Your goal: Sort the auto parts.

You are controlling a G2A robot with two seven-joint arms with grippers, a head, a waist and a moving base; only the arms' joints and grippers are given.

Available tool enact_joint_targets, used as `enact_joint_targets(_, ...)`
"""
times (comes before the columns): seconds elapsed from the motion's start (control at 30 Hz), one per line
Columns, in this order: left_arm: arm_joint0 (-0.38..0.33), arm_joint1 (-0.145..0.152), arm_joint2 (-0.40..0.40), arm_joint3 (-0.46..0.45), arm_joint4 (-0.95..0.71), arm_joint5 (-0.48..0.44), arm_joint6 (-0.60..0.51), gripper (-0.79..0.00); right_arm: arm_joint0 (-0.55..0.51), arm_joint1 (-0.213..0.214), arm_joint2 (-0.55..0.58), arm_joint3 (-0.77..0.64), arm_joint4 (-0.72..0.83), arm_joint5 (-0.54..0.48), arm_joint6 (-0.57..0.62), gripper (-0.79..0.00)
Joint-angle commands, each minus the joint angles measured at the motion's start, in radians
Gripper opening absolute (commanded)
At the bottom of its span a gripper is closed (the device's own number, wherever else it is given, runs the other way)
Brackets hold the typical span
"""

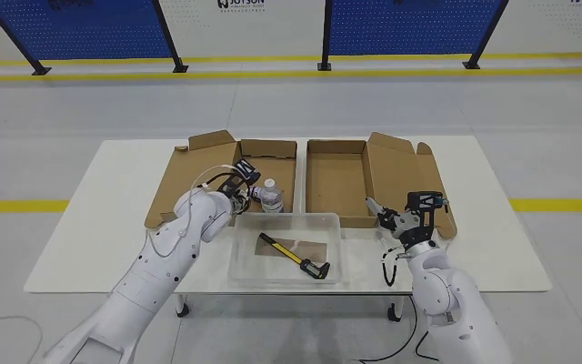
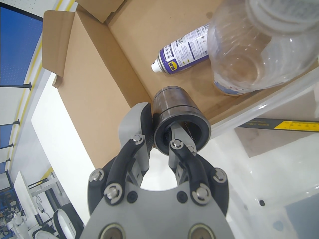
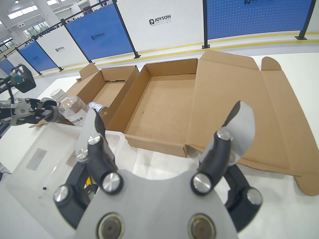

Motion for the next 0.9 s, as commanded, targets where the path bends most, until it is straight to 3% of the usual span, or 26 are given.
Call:
enact_joint_targets(0.0, -0.007, -0.005, 0.007, 0.020, -0.007, -0.003, -0.001, -0.785, 0.000, 0.000, 0.000, 0.000, 0.000, 0.000, 0.000, 0.000)
enact_joint_targets(0.27, -0.039, -0.026, 0.026, 0.078, -0.016, 0.003, 0.006, -0.785, 0.000, 0.000, 0.000, 0.000, 0.000, 0.000, 0.000, 0.000)
enact_joint_targets(0.53, -0.061, -0.041, 0.033, 0.120, -0.012, 0.003, 0.007, -0.619, 0.000, 0.000, 0.000, 0.000, 0.000, 0.000, 0.000, 0.000)
enact_joint_targets(0.87, -0.072, -0.049, 0.021, 0.123, 0.003, -0.003, 0.006, -0.613, 0.000, 0.000, 0.000, 0.000, 0.000, 0.000, 0.000, 0.000)
